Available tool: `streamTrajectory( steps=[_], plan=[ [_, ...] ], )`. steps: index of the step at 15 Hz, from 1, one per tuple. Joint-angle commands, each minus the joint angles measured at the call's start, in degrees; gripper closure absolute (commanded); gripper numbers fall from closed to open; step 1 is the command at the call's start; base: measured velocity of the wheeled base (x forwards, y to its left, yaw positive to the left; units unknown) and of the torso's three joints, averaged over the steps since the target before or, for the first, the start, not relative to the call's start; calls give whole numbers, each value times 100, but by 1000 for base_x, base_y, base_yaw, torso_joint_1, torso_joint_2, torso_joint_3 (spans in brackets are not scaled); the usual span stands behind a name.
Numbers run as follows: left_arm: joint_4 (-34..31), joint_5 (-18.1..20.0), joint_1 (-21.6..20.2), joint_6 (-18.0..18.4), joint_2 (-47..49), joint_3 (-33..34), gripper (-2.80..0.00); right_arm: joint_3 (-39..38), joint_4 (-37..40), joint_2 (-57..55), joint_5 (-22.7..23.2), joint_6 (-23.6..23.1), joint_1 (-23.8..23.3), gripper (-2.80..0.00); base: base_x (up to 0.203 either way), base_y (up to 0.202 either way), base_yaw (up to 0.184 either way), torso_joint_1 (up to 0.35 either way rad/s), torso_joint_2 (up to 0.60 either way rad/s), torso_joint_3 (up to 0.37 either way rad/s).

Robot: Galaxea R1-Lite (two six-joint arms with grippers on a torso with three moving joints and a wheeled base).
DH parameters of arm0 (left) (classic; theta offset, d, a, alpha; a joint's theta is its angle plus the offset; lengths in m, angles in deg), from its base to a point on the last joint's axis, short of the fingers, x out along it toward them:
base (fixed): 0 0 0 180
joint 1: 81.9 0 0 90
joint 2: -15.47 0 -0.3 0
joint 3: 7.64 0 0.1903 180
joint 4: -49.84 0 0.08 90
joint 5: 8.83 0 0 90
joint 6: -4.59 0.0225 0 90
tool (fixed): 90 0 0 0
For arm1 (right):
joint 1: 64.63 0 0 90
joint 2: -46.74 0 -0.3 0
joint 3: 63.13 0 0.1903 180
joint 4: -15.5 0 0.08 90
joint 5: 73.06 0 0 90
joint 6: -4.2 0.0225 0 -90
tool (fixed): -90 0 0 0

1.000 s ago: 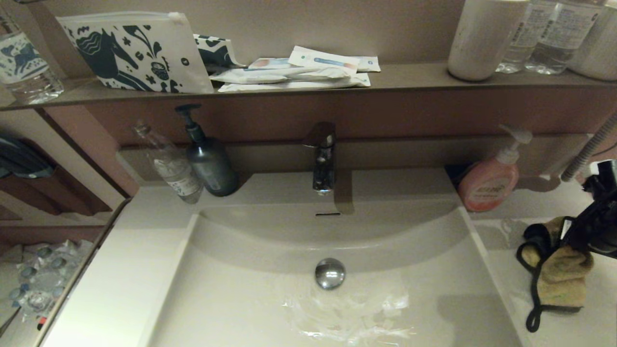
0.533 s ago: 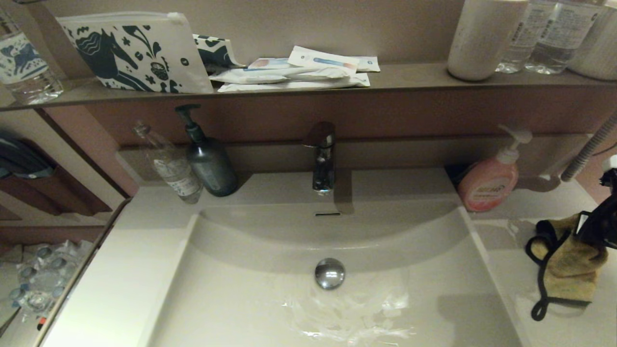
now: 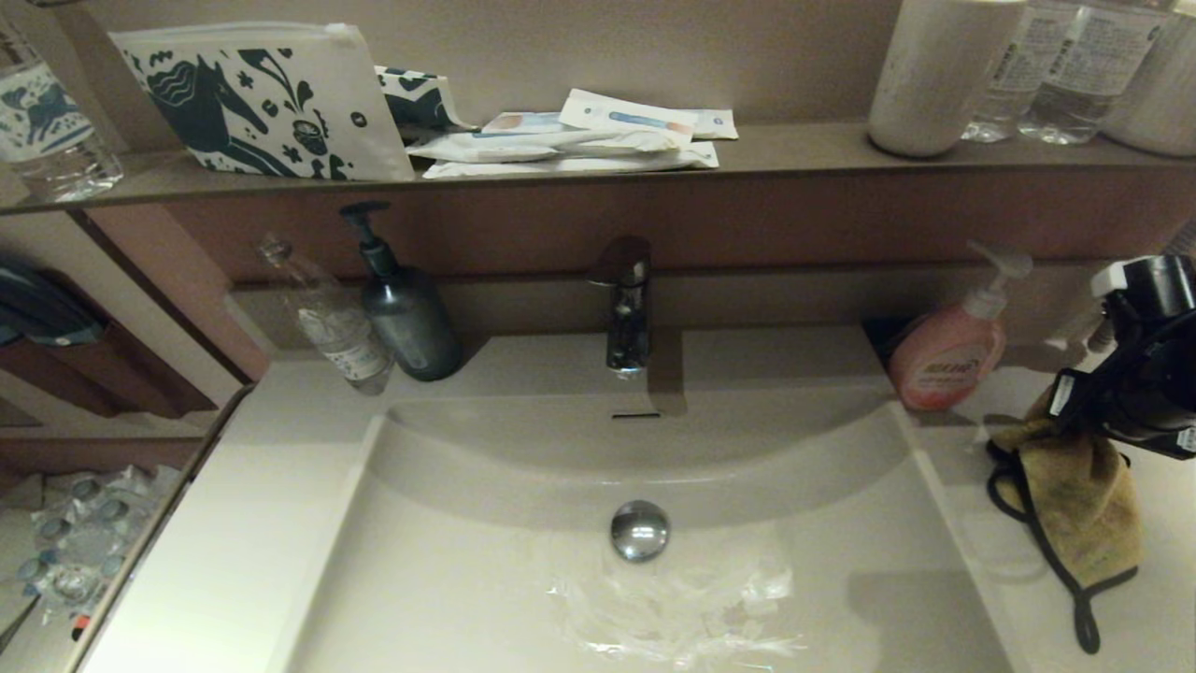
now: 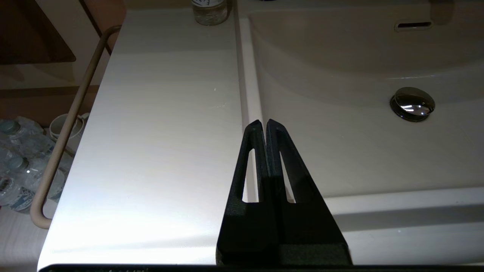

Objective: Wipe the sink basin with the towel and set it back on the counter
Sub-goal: Wipe the sink

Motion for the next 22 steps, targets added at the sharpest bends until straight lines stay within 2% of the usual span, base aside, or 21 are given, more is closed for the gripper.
streamTrajectory(
  steps=[1, 5, 9, 10, 13, 19, 20, 22],
  plan=[
    [-1, 0, -1, 3, 1, 1, 0, 246, 107, -91, -39, 12, -74, 0, 0, 0, 0, 0, 0, 0],
    [-1, 0, -1, 3, 1, 0, 0, 558, 263, -327, -90, 3, -473, 0, 0, 0, 0, 0, 0, 0],
    [-1, 0, -1, 3, 1, 1, 0, 689, 273, -421, -205, 19, -522, 0, 0, 0, 0, 0, 0, 0],
    [-1, 0, -1, 3, 1, 1, 0, 718, 273, -426, -263, 21, -517, -280, 0, 0, 0, 0, 0, 0],
    [-1, 0, -1, 3, 1, -5, 0, 727, 298, -281, -281, 21, -517, -280, 0, 0, 0, 0, 0, 0],
    [-1, 0, -1, 3, 1, -1, 0, 719, 848, 672, -213, 27, -555, -280, 0, 0, 0, 0, 0, 0],
    [-1, 0, -1, 1, 1, 1, 0, 713, 931, 837, -113, 0, -611, -280, 0, 0, 0, 0, 0, 0],
    [-1, 0, -1, 2, 1, 1, 0, 691, 1590, 938, 317, -250, -714, -280, 0, 0, 0, 0, 0, 0]
  ],
)
